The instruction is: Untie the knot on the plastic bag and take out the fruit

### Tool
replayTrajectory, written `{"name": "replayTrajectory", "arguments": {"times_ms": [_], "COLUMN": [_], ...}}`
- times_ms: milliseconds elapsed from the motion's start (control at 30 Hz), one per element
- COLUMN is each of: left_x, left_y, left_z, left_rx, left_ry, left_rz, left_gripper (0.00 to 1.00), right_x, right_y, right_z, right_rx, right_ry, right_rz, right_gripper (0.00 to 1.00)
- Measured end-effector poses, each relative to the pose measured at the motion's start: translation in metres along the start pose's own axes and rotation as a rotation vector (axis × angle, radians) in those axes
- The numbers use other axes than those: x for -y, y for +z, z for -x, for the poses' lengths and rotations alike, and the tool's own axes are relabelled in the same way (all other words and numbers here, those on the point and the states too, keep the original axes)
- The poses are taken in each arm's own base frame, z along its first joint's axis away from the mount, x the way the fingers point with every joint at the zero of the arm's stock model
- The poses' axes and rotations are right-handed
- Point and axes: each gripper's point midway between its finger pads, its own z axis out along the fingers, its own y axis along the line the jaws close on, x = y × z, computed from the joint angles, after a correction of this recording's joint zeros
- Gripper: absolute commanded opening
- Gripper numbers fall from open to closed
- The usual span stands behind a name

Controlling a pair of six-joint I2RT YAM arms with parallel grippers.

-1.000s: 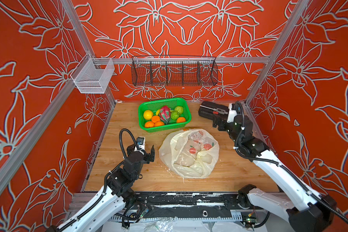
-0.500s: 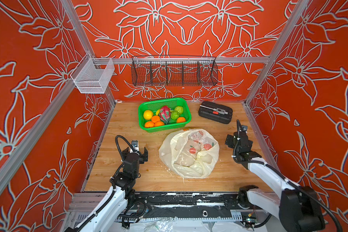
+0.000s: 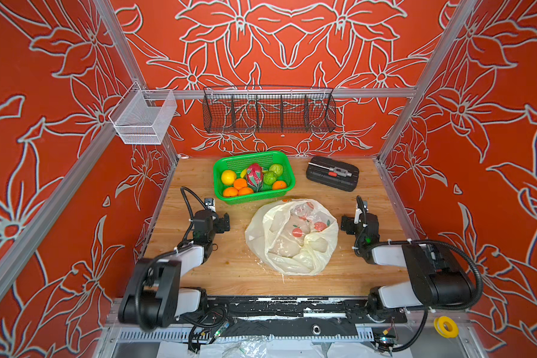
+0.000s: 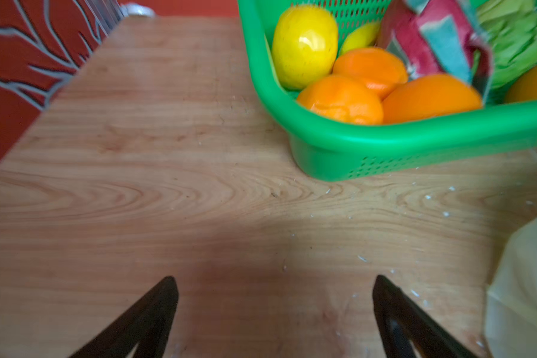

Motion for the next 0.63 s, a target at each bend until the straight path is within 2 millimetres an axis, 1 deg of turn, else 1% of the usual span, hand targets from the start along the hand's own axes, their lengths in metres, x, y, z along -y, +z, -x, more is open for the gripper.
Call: {"name": "replayTrajectory", "arguments": {"times_ms": [67,167,233,633], "left_x": [-0.004,-0.001,0.002,0.006], "left_y": [0.000,0.001,0.001,0.001], "left_z": [0.000,0.016,0.023,0.022], "left_rx": [-0.006,0.022,0.036,0.032], "left_ry": [-0.021,-0.031,-0.031,-0.031], "left_rz": [-0.011,-0.039,-0.054,-0.079], "left_gripper": [0.97,0.97,0.97,0.97], "right_x": [0.001,0.001,0.001,0.001], "right_y": [0.000,0.000,0.000,0.000], "right_z": [0.010,0.013,0.015,0.015], "right_rx": [0.040,0.050,0.056,0.052], "right_ry": [0.012,0.015,0.016,0.015], "right_rz": [-0.002,-0.002,-0.002,-0.002], "right_gripper": [0.97,0.97,0.97,0.97]}}
